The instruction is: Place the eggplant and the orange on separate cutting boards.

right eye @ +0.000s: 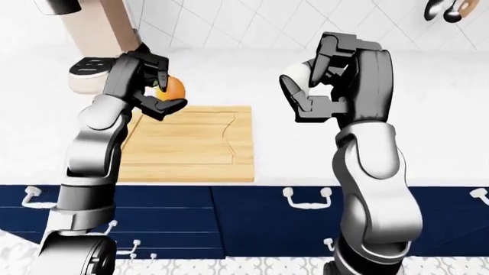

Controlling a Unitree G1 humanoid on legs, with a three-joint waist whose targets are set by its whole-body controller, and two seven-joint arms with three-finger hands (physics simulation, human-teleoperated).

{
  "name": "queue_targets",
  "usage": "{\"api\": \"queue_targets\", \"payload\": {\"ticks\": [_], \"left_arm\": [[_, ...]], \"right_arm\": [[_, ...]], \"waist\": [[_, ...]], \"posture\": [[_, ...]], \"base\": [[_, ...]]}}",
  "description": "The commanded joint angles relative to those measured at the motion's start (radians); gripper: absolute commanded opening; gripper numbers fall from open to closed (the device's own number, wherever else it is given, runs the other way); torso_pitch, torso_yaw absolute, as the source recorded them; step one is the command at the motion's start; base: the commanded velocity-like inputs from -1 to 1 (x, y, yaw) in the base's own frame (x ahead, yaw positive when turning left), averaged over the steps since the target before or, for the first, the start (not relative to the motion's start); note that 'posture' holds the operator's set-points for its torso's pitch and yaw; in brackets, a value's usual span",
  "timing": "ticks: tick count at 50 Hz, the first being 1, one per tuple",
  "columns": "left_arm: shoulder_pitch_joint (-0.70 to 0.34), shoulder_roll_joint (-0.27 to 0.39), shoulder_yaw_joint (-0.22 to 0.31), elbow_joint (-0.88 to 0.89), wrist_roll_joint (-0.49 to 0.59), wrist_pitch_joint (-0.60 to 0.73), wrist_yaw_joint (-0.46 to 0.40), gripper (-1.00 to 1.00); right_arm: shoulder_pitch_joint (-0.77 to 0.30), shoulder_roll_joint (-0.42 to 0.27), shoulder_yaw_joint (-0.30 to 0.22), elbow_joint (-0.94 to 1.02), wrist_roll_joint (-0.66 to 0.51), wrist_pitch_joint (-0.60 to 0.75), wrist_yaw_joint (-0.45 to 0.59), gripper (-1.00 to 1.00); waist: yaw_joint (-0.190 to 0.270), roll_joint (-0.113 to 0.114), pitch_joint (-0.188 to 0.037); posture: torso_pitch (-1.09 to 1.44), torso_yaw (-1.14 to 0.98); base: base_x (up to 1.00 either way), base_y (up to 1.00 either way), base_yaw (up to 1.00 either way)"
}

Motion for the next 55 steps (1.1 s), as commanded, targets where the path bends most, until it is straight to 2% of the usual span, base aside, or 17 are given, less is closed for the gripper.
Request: {"api": "queue_targets", "payload": {"ticks": [1, 16, 27, 28, 30, 32, 34, 37, 39, 42, 43, 45, 48, 51, 53, 54, 55], "left_arm": [[-0.029, 0.003, 0.011, -0.027, 0.008, -0.042, 0.005, -1.00], [0.009, -0.040, -0.013, 0.068, 0.045, -0.104, -0.017, -1.00], [0.046, -0.057, -0.017, 0.054, 0.067, -0.096, -0.025, -1.00], [0.051, -0.056, -0.021, 0.051, 0.071, -0.092, -0.030, -0.84], [0.053, -0.056, -0.018, 0.048, 0.072, -0.090, -0.031, -0.69], [0.055, -0.056, -0.015, 0.046, 0.071, -0.090, -0.029, -0.65], [0.059, -0.058, -0.018, 0.048, 0.073, -0.090, -0.030, -0.45], [0.058, -0.058, -0.018, 0.048, 0.074, -0.091, -0.032, -0.39], [0.057, -0.057, -0.018, 0.049, 0.076, -0.090, -0.033, -0.22], [0.060, -0.057, -0.019, 0.048, 0.076, -0.085, -0.039, -0.15], [0.062, -0.058, -0.018, 0.044, 0.075, -0.084, -0.040, -0.03], [0.064, -0.058, -0.019, 0.045, 0.078, -0.083, -0.040, 0.06], [0.065, -0.065, -0.023, 0.058, 0.079, -0.093, -0.038, 0.04], [0.063, -0.063, -0.021, 0.063, 0.080, -0.093, -0.041, 0.12], [0.062, -0.061, -0.021, 0.061, 0.082, -0.089, -0.042, 0.22], [0.062, -0.062, -0.021, 0.057, 0.081, -0.087, -0.044, 0.39], [0.063, -0.062, -0.021, 0.056, 0.082, -0.085, -0.044, 0.40]], "right_arm": [[-0.024, -0.008, -0.011, -0.027, -0.001, -0.029, -0.002, -1.00], [-0.011, -0.003, -0.013, -0.028, -0.006, -0.037, 0.005, -1.00], [-0.007, -0.001, -0.010, -0.023, -0.008, -0.046, 0.006, -1.00], [-0.008, 0.000, -0.011, -0.021, -0.007, -0.047, 0.005, -1.00], [-0.006, 0.002, -0.007, -0.022, -0.007, -0.048, 0.004, -1.00], [-0.007, 0.002, -0.010, -0.021, -0.006, -0.048, 0.005, -1.00], [-0.007, 0.000, -0.011, -0.022, -0.006, -0.047, 0.005, -1.00], [-0.005, 0.001, -0.012, -0.025, -0.004, -0.045, 0.004, -1.00], [0.003, 0.004, -0.010, -0.019, -0.005, -0.059, 0.004, -1.00], [-0.006, 0.001, -0.010, -0.019, -0.003, -0.049, 0.001, -1.00], [-0.005, 0.001, -0.014, -0.021, 0.001, -0.047, 0.001, -1.00], [-0.006, 0.000, -0.012, -0.019, 0.001, -0.048, -0.001, -1.00], [-0.003, 0.004, -0.010, -0.017, 0.002, -0.053, -0.003, -1.00], [-0.006, 0.000, -0.015, -0.017, 0.005, -0.049, -0.003, -1.00], [-0.008, 0.000, -0.012, -0.020, 0.007, -0.046, -0.006, -1.00], [-0.005, 0.001, -0.012, -0.019, 0.008, -0.049, -0.006, -1.00], [-0.005, 0.000, -0.011, -0.019, 0.007, -0.049, -0.006, -1.00]], "waist": [[0.000, -0.001, -0.027], [0.001, -0.004, -0.028], [0.000, -0.004, -0.030], [0.000, -0.004, -0.030], [0.000, -0.004, -0.030], [0.000, -0.004, -0.030], [0.000, -0.004, -0.031], [0.000, -0.004, -0.031], [0.001, -0.004, -0.031], [0.001, -0.004, -0.032], [0.001, -0.004, -0.033], [0.001, -0.004, -0.033], [0.001, -0.004, -0.033], [0.002, -0.004, -0.034], [0.001, -0.004, -0.035], [0.001, -0.004, -0.035], [0.001, -0.004, -0.035]], "posture": [[0.00, 0.00], [0.00, 0.00], [0.00, 0.00], [0.00, 0.00], [0.00, 0.00], [0.00, 0.00], [0.00, 0.00], [0.00, 0.00], [0.00, 0.00], [0.00, 0.00], [0.00, 0.00], [0.00, 0.00], [0.00, 0.00], [0.00, 0.00], [0.00, 0.00], [0.00, 0.00], [0.00, 0.00]], "base": [[0.00, 0.00, 0.00], [0.00, 0.00, 0.00], [0.00, 0.00, 0.00], [0.00, 0.00, 0.00], [0.00, 0.00, 0.00], [0.00, 0.00, 0.00], [0.00, 0.00, 0.00], [0.00, 0.00, 0.00], [0.00, 0.00, 0.00], [0.00, 0.00, 0.00], [0.00, 0.00, 0.00], [0.00, 0.00, 0.00], [0.00, 0.00, 0.00], [0.00, 0.00, 0.00], [0.00, 0.00, 0.00], [0.00, 0.00, 0.00], [0.00, 0.00, 0.00]]}}
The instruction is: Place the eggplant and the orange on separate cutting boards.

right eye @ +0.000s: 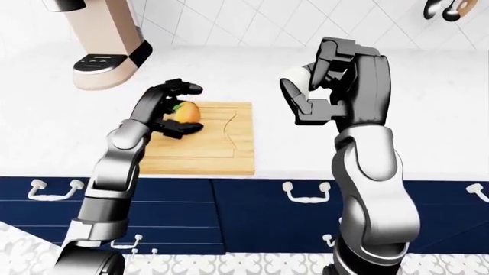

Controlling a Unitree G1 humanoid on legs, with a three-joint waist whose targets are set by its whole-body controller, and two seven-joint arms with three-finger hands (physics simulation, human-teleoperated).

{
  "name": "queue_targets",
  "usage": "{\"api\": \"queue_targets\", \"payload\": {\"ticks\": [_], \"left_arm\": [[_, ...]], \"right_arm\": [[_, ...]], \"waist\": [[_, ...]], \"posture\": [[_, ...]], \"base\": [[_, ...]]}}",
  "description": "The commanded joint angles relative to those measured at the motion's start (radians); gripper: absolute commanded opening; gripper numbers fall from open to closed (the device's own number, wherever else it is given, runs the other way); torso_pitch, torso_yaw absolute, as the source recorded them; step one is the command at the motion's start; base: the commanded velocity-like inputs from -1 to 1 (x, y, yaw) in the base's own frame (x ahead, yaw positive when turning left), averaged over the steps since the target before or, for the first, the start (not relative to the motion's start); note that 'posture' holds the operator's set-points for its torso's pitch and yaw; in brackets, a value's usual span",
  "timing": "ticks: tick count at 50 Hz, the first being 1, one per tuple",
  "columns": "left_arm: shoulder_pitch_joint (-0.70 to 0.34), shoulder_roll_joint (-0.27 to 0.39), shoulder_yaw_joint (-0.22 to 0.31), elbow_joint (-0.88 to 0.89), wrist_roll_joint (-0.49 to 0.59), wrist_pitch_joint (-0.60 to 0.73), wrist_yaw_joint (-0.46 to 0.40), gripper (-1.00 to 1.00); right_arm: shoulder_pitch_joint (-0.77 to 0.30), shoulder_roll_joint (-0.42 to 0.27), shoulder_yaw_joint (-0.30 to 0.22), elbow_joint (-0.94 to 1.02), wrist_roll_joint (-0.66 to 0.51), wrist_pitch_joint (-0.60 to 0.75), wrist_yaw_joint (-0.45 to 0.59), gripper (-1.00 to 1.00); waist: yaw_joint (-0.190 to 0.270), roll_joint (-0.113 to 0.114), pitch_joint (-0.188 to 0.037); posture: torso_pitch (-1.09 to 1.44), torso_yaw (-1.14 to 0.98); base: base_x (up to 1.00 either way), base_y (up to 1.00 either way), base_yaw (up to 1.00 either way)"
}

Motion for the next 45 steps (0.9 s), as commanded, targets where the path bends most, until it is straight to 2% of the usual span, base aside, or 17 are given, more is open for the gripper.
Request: {"api": "queue_targets", "payload": {"ticks": [1, 3, 7, 8, 10, 11, 16, 22, 29, 37, 38, 40, 41, 42, 45], "left_arm": [[-0.036, 0.008, 0.009, -0.039, 0.001, -0.024, 0.009, 0.47], [-0.037, 0.008, 0.008, -0.037, 0.001, -0.025, 0.008, 0.62], [-0.038, 0.009, 0.009, -0.041, 0.002, -0.022, 0.008, 0.66], [-0.039, 0.010, 0.010, -0.044, 0.002, -0.019, 0.007, 0.77], [-0.040, 0.010, 0.010, -0.048, 0.003, -0.015, 0.007, 0.86], [-0.041, 0.011, 0.009, -0.050, 0.004, -0.013, 0.005, 1.00], [-0.049, 0.016, 0.015, -0.078, 0.001, 0.010, -0.003, 1.00], [-0.072, 0.045, 0.035, -0.194, 0.007, 0.099, -0.004, 1.00], [-0.080, 0.087, 0.060, -0.445, 0.019, 0.275, -0.016, 1.00], [-0.076, 0.122, 0.086, -0.651, 0.014, 0.436, -0.018, 1.00], [-0.073, 0.127, 0.089, -0.674, 0.015, 0.456, -0.017, 1.00], [-0.065, 0.138, 0.090, -0.699, 0.019, 0.479, -0.018, 1.00], [-0.064, 0.141, 0.095, -0.715, 0.016, 0.492, -0.020, 1.00], [-0.064, 0.146, 0.096, -0.726, 0.016, 0.500, -0.020, 1.00], [-0.062, 0.149, 0.095, -0.733, 0.005, 0.507, -0.019, 1.00]], "right_arm": [[-0.029, -0.010, -0.012, -0.027, 0.002, -0.029, -0.004, -1.00], [-0.029, -0.011, -0.012, -0.026, 0.003, -0.030, -0.006, -1.00], [-0.029, -0.011, -0.013, -0.025, 0.007, -0.030, -0.007, -1.00], [-0.028, -0.010, -0.011, -0.026, 0.008, -0.030, -0.008, -1.00], [-0.030, -0.011, -0.012, -0.024, 0.010, -0.031, -0.009, -1.00], [-0.031, -0.013, -0.012, -0.023, 0.009, -0.031, -0.009, -1.00], [-0.043, -0.016, -0.008, -0.013, 0.009, -0.032, -0.011, -1.00], [-0.051, -0.018, -0.004, -0.006, 0.006, -0.033, -0.010, -1.00], [-0.045, -0.018, -0.001, -0.005, -0.006, -0.036, 0.003, -1.00], [-0.038, -0.008, 0.000, -0.007, -0.026, -0.030, 0.018, -1.00], [-0.037, -0.006, 0.002, -0.006, -0.027, -0.033, 0.018, -1.00], [-0.040, -0.003, 0.002, -0.008, -0.023, -0.028, 0.015, -1.00], [-0.037, -0.003, 0.006, -0.010, -0.025, -0.030, 0.016, -1.00], [-0.036, 0.000, 0.001, -0.009, -0.021, -0.028, 0.015, -1.00], [-0.037, 0.000, 0.000, -0.011, -0.017, -0.025, 0.010, -1.00]], "waist": [[0.000, -0.001, -0.027], [0.000, -0.001, -0.027], [0.001, -0.001, -0.028], [0.001, -0.001, -0.028], [0.000, -0.001, -0.028], [0.000, -0.001, -0.028], [0.000, -0.001, -0.028], [-0.002, 0.000, -0.027], [-0.005, 0.004, -0.021], [-0.005, 0.007, -0.015], [-0.005, 0.012, -0.031], [0.000, 0.025, -0.014], [-0.001, 0.054, -0.012], [-0.003, 0.069, -0.016], [0.002, 0.075, -0.024]], "posture": [[0.00, 0.00], [0.00, 0.00], [0.00, 0.00], [0.00, 0.00], [0.00, 0.00], [0.00, 0.00], [0.00, 0.00], [0.00, 0.00], [0.00, 0.00], [0.00, 0.00], [0.00, 0.00], [0.00, 0.00], [0.00, 0.00], [0.00, 0.00], [0.00, 0.00]], "base": [[0.00, 0.00, 0.00], [0.00, 0.00, 0.00], [0.00, 0.00, 0.00], [0.00, 0.00, 0.00], [0.00, 0.00, 0.00], [0.00, 0.00, 0.00], [0.00, 0.00, 0.00], [0.00, 0.00, 0.00], [0.00, 0.00, 0.00], [0.00, 0.00, 0.00], [0.00, -0.09, 0.00], [0.00, -0.29, 0.00], [0.00, -0.41, 0.00], [0.00, -0.41, 0.00], [0.00, -0.41, 0.00]]}}
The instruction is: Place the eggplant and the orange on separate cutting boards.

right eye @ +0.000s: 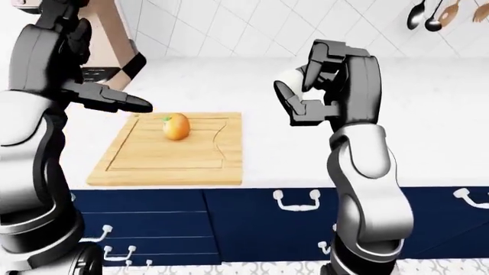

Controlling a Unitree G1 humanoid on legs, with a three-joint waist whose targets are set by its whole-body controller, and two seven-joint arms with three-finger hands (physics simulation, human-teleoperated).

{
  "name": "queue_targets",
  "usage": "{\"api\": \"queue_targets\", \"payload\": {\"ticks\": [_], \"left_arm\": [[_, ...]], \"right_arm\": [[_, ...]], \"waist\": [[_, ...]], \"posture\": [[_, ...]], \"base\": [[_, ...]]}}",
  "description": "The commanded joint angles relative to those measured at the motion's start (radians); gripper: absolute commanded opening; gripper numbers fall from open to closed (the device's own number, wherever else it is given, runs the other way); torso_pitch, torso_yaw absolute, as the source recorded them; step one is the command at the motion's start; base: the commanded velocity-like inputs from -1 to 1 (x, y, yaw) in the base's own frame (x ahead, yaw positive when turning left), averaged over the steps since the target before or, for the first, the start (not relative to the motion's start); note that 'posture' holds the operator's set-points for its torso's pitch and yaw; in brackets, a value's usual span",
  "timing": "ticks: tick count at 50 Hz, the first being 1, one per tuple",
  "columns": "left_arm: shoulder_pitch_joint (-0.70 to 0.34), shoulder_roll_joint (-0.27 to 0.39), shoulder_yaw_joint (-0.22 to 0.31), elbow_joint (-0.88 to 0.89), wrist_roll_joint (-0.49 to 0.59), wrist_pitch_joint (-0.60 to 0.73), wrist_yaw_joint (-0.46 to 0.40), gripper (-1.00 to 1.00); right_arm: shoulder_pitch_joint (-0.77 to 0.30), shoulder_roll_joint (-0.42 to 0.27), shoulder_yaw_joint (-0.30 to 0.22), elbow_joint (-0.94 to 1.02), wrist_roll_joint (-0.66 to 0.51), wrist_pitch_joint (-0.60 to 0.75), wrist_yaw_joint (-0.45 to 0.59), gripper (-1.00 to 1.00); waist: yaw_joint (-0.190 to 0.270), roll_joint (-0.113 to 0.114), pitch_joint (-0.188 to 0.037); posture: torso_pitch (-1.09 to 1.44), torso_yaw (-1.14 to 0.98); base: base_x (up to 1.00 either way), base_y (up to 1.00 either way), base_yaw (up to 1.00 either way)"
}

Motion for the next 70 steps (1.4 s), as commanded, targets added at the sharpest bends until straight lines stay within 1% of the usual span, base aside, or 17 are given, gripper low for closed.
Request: {"api": "queue_targets", "payload": {"ticks": [1, 6, 10, 12, 26, 27, 33, 36, 38, 39, 40, 50, 59, 61, 63, 64, 70], "left_arm": [[-0.022, 0.003, -0.012, -0.017, -0.004, -0.028, 0.005, 1.00], [-0.008, 0.000, -0.010, -0.017, -0.005, -0.039, 0.011, 1.00], [-0.010, 0.008, -0.008, -0.027, -0.006, -0.028, 0.000, 1.00], [-0.014, 0.010, -0.009, -0.025, -0.004, -0.027, -0.002, 1.00], [-0.021, 0.022, -0.002, -0.049, 0.001, -0.002, -0.017, 1.00], [-0.021, 0.024, -0.001, -0.052, 0.001, 0.001, -0.019, 1.00], [-0.016, 0.027, 0.005, -0.061, -0.001, 0.004, -0.018, 1.00], [-0.018, 0.027, 0.004, -0.065, -0.003, 0.008, -0.017, 1.00], [-0.019, 0.024, -0.001, -0.057, -0.002, 0.001, -0.012, 1.00], [-0.019, 0.025, -0.001, -0.058, -0.001, 0.002, -0.014, 1.00], [-0.020, 0.025, -0.001, -0.061, -0.002, 0.005, -0.015, 1.00], [-0.011, 0.024, 0.000, -0.077, 0.001, 0.012, -0.017, 1.00], [-0.010, 0.026, 0.002, -0.076, 0.000, 0.012, -0.017, 1.00], [-0.008, 0.028, 0.003, -0.078, 0.001, 0.013, -0.017, 1.00], [-0.007, 0.027, 0.006, -0.080, -0.001, 0.012, -0.016, 1.00], [-0.006, 0.028, 0.005, -0.081, -0.001, 0.012, -0.017, 1.00], [-0.005, 0.032, 0.010, -0.086, -0.003, 0.016, -0.017, 1.00]], "right_arm": [[-0.027, -0.013, -0.018, -0.028, -0.004, -0.035, -0.011, -1.00], [-0.028, -0.013, -0.014, -0.026, -0.005, -0.034, -0.014, -1.00], [-0.030, -0.014, -0.012, -0.022, -0.008, -0.036, -0.014, -1.00], [-0.040, -0.013, -0.011, -0.014, -0.009, -0.034, -0.014, -1.00], [-0.047, -0.011, -0.003, -0.011, -0.018, -0.036, -0.013, -1.00], [-0.047, -0.011, -0.005, -0.012, -0.017, -0.035, -0.013, -1.00], [-0.043, -0.007, -0.003, -0.019, -0.021, -0.031, -0.011, -1.00], [-0.045, -0.009, -0.006, -0.024, -0.020, -0.024, -0.011, -1.00], [-0.045, -0.009, -0.006, -0.022, -0.020, -0.026, -0.010, -1.00], [-0.044, -0.008, -0.009, -0.023, -0.018, -0.025, -0.011, -1.00], [-0.044, -0.009, -0.008, -0.026, -0.018, -0.023, -0.011, -1.00], [-0.041, -0.010, -0.008, -0.021, -0.018, -0.029, -0.013, -1.00], [-0.039, -0.009, -0.008, -0.022, -0.014, -0.032, -0.019, -1.00], [-0.038, -0.008, -0.008, -0.023, -0.013, -0.032, -0.018, -1.00], [-0.038, -0.006, -0.007, -0.022, -0.014, -0.032, -0.019, -1.00], [-0.039, -0.007, -0.005, -0.022, -0.015, -0.032, -0.019, -1.00], [-0.042, -0.006, -0.008, -0.022, -0.013, -0.028, -0.021, -1.00]], "waist": [[-0.004, 0.003, -0.015], [0.005, -0.045, -0.003], [0.015, -0.134, -0.029], [0.007, -0.113, 0.003], [0.005, 0.009, -0.001], [0.014, -0.018, -0.004], [0.002, -0.011, -0.013], [0.006, -0.062, -0.003], [0.005, -0.148, -0.041], [-0.005, -0.106, -0.005], [-0.004, -0.112, 0.002], [0.004, 0.031, -0.001], [0.004, -0.027, -0.002], [0.007, -0.067, -0.003], [0.001, -0.165, -0.025], [0.001, -0.098, -0.001], [0.005, -0.063, 0.005]], "posture": [[0.00, 0.00], [0.00, 0.00], [0.00, 0.00], [0.00, 0.00], [0.00, 0.00], [0.00, 0.00], [0.00, 0.00], [0.00, 0.00], [0.00, 0.00], [0.00, 0.00], [0.00, 0.00], [0.00, 0.00], [0.00, 0.00], [0.00, 0.00], [0.00, 0.00], [0.00, 0.00], [0.00, 0.00]], "base": [[0.00, -0.42, 0.00], [0.00, -0.41, 0.00], [0.00, -0.41, 0.00], [0.00, -0.41, 0.00], [0.00, -0.41, 0.00], [0.00, -0.41, 0.00], [0.00, -0.42, 0.00], [0.00, -0.42, 0.00], [0.00, -0.41, 0.00], [0.00, -0.41, 0.00], [0.00, -0.41, 0.00], [0.00, -0.41, 0.00], [0.00, -0.41, 0.00], [0.00, -0.41, 0.00], [0.00, -0.41, 0.00], [0.00, -0.41, 0.00], [0.00, -0.41, 0.00]]}}
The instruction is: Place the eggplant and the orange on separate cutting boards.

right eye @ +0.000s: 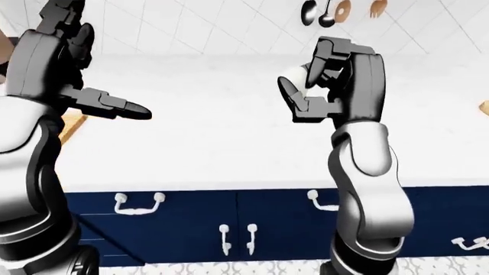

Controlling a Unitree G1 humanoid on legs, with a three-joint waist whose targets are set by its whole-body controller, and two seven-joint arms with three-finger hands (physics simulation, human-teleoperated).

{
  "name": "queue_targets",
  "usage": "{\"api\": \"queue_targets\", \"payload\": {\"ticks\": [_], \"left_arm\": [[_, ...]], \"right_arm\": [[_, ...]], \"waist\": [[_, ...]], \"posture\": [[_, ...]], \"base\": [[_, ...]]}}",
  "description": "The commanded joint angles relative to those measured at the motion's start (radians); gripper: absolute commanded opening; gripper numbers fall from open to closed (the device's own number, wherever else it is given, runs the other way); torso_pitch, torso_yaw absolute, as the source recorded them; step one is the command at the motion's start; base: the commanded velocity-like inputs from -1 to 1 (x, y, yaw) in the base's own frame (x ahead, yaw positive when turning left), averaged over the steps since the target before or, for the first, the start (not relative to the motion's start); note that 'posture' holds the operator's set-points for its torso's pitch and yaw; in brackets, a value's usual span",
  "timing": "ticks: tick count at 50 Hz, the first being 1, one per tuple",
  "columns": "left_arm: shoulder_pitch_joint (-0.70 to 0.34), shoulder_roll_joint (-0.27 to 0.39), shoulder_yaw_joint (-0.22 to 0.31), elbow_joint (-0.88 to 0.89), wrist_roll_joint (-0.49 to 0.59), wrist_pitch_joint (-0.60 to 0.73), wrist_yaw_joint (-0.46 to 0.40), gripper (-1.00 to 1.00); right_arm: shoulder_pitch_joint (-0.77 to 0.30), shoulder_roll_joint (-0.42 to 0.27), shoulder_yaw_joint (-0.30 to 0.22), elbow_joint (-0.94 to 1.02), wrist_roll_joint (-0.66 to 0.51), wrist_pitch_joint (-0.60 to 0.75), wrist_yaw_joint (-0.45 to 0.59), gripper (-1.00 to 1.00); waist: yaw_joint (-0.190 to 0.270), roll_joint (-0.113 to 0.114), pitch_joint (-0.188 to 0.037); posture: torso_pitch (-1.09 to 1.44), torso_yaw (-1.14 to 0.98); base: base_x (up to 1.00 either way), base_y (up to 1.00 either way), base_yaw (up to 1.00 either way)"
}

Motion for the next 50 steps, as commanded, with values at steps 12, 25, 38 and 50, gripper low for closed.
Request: {"api": "queue_targets", "payload": {"ticks": [12, 25, 38, 50], "left_arm": [[-0.059, 0.042, 0.027, -0.019, 0.006, -0.011, 0.005, 1.00], [-0.057, 0.044, 0.028, -0.020, 0.004, -0.012, 0.008, 1.00], [-0.050, 0.050, 0.034, -0.043, 0.004, 0.002, 0.005, 1.00], [-0.042, 0.049, 0.034, -0.038, 0.001, -0.008, 0.010, 1.00]], "right_arm": [[-0.082, -0.014, 0.007, 0.011, 0.012, -0.035, -0.005, -1.00], [-0.082, -0.012, 0.008, 0.015, 0.019, -0.038, -0.009, -1.00], [-0.073, -0.008, 0.006, -0.002, 0.024, -0.030, -0.019, -1.00], [-0.072, -0.008, 0.010, 0.009, 0.017, -0.040, -0.022, -1.00]], "waist": [[0.001, 0.064, -0.045], [0.000, -0.011, -0.027], [-0.002, 0.060, -0.043], [-0.002, -0.027, -0.033]], "posture": [[0.00, 0.00], [0.00, 0.00], [0.00, 0.00], [0.00, 0.00]], "base": [[0.00, -0.43, 0.00], [0.00, -0.43, 0.00], [0.00, -0.43, 0.00], [0.00, -0.43, 0.00]]}}
